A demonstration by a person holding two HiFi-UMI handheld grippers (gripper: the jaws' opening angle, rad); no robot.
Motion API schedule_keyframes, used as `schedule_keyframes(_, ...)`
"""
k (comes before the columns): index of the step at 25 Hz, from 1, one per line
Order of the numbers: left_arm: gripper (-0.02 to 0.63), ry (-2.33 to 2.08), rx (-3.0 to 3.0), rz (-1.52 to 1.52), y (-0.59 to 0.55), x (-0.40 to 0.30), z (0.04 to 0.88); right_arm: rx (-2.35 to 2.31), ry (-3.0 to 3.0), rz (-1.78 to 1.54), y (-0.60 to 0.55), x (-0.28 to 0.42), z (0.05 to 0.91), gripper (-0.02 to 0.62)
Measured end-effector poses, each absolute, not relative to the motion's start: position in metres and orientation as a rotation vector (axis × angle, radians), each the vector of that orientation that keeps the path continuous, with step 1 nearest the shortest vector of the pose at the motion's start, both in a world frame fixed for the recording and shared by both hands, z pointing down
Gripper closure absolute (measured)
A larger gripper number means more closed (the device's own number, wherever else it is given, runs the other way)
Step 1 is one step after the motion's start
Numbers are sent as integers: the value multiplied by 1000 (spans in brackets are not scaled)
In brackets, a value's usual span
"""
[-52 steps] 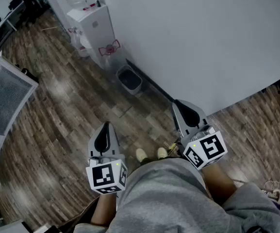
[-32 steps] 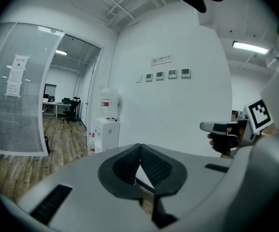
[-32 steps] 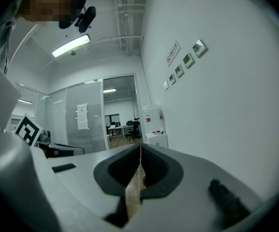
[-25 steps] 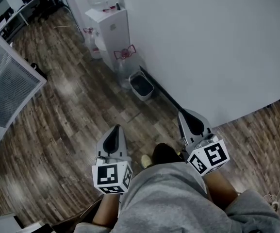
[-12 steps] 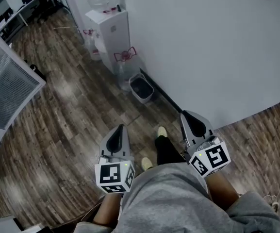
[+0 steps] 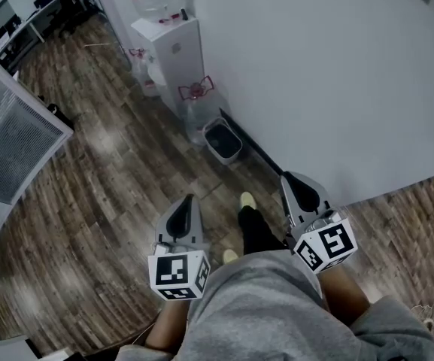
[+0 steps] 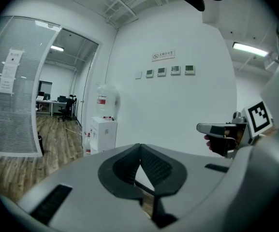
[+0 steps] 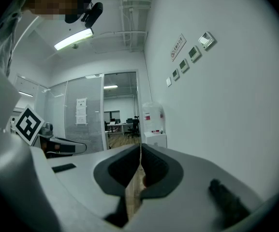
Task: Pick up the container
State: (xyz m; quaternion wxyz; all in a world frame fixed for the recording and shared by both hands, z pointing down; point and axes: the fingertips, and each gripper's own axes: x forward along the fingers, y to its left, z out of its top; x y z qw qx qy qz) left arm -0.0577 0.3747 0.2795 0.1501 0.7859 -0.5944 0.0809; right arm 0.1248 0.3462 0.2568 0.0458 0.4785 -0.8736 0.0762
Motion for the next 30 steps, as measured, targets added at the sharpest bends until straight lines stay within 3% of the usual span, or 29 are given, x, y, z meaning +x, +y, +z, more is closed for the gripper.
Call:
schedule_keyframes(17,592,-1697,2208,278,269,-61,294,1427,-2633,249,228,127,267,571)
schedule_keyframes(30,592,-1688,2211,335,165,-20,300,1397,-2631,277,125,162,281,570)
